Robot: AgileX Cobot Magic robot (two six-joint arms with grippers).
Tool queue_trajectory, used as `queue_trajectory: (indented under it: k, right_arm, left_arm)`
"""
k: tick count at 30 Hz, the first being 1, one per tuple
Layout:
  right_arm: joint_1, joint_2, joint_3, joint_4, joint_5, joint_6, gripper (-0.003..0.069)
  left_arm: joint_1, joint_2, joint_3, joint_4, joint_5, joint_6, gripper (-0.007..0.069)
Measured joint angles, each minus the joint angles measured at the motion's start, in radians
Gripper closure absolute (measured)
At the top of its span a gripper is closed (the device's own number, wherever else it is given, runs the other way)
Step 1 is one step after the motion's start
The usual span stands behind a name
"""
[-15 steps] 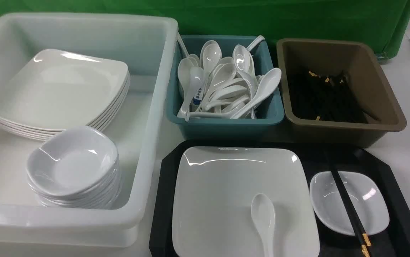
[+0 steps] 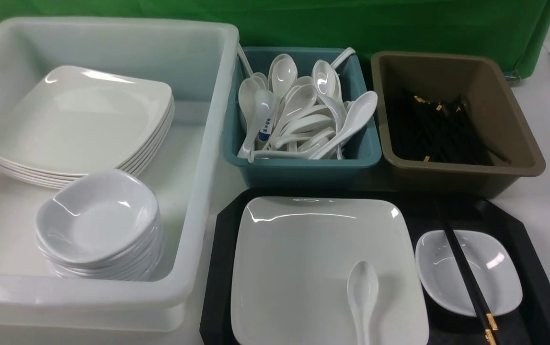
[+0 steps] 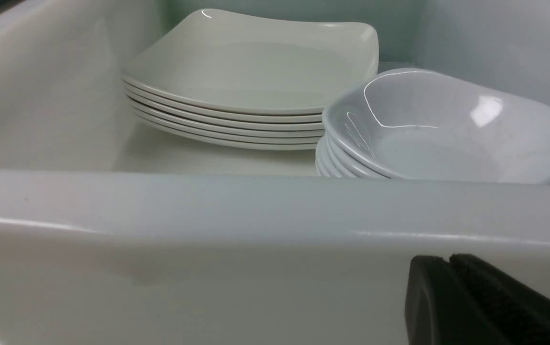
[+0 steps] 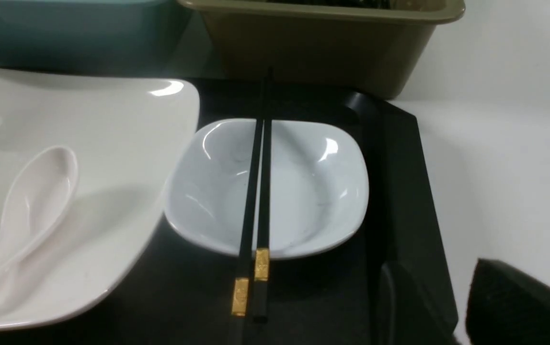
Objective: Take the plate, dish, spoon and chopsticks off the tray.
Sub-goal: Use the right arm to grab a pair of chopsticks from the plate
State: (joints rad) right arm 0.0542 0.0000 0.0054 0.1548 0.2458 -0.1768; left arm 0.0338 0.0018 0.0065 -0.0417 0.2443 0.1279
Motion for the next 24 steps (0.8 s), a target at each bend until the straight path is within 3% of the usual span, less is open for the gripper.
queue_trajectory:
  k: [7, 13, 16, 20, 24]
  right_arm:
    - [0.000, 0.000, 0.000, 0.000, 0.000, 0.000, 0.0419]
    - [0.000, 0.000, 0.000, 0.000, 0.000, 0.000, 0.0419]
    - [0.000, 0.000, 0.000, 0.000, 0.000, 0.000, 0.0419]
    - [0.000, 0.000, 0.000, 0.000, 0.000, 0.000, 0.0419]
    - [0.000, 0.000, 0.000, 0.000, 0.000, 0.000, 0.0419]
  left_arm:
    - [0.000, 0.000, 0.000, -0.038, -0.060, -0.032, 0.0607]
    - [0.000, 0.000, 0.000, -0.330, -0.307, -0.218, 0.0607]
    - [0.000, 0.000, 0.000, -0.373, -0.420, -0.288, 0.0607]
    - [-0.001, 0.016, -0.093, -0.267, -0.273, -0.380, 0.0607]
    - [-0.021, 0.139, -0.277, -0.172, -0.045, -0.293, 0.0607]
